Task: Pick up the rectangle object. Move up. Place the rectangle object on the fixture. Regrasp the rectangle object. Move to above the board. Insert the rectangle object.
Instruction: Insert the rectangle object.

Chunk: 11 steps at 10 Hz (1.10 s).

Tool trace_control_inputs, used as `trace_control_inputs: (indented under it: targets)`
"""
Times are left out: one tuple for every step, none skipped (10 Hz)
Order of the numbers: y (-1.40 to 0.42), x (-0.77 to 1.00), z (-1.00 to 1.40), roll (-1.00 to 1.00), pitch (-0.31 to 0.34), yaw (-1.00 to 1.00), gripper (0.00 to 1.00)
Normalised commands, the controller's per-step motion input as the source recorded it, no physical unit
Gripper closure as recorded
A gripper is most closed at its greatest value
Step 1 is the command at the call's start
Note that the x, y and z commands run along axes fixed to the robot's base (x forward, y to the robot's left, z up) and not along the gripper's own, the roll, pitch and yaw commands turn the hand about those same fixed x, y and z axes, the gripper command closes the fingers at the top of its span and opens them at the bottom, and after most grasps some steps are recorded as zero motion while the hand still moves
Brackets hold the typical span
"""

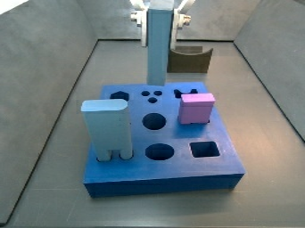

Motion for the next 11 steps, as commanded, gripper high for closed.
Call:
trace_control_inputs:
  targets:
    - [0.0,0.0,-0.15,-0.05,-0.091,-1.0,1.0]
    - [0.0,0.0,-0.15,-0.05,-0.097,-1.0,1.0]
    - [0.0,0.0,-0.15,-0.05,-0.086,-1.0,1.0]
    - [0.0,0.0,-0.17,-0.05,-0.1,-1.0,1.0]
    - [-0.07,-0.15,-0.09,-0.01,-0.02,-0.73,1.0]
    - [0.0,0.0,0.0,-0.01,0.0,0.0,1.0]
    - [-0.58,0.05,-0.07,-0.06,-0.074,0.0,1.0]
    - [-0.82,0.23,-0.14,-0.04,-0.066,0.0,1.0]
    - [-0.8,0.34,-0.17,-0.09,-0.02,0.0,1.0]
    - [-0.74,0.37,-0.17,-0.13,-0.037,0.0,1.0]
    - [-0.43,0.53,-0.07,-0.13,-0.034,-0.23,1.0]
